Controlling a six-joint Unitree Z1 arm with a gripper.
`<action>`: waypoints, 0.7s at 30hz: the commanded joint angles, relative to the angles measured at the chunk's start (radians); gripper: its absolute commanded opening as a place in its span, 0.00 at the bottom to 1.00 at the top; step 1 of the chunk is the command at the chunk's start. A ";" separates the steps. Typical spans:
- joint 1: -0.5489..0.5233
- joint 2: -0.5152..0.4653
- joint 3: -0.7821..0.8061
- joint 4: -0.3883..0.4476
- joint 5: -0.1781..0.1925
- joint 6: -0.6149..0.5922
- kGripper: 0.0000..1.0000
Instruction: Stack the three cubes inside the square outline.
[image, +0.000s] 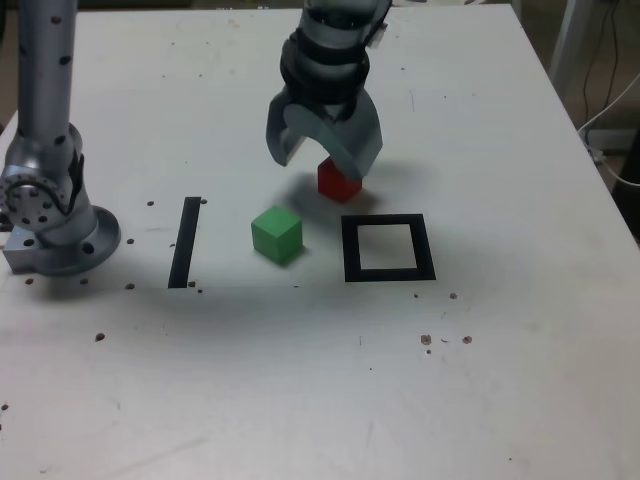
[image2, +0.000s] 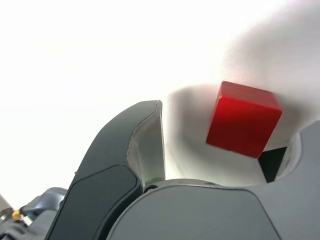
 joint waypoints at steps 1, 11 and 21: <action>0.001 0.010 0.007 -0.025 -0.015 0.007 0.83; 0.007 0.032 0.016 -0.080 -0.049 0.034 0.69; 0.009 0.028 0.014 -0.096 -0.046 0.028 0.50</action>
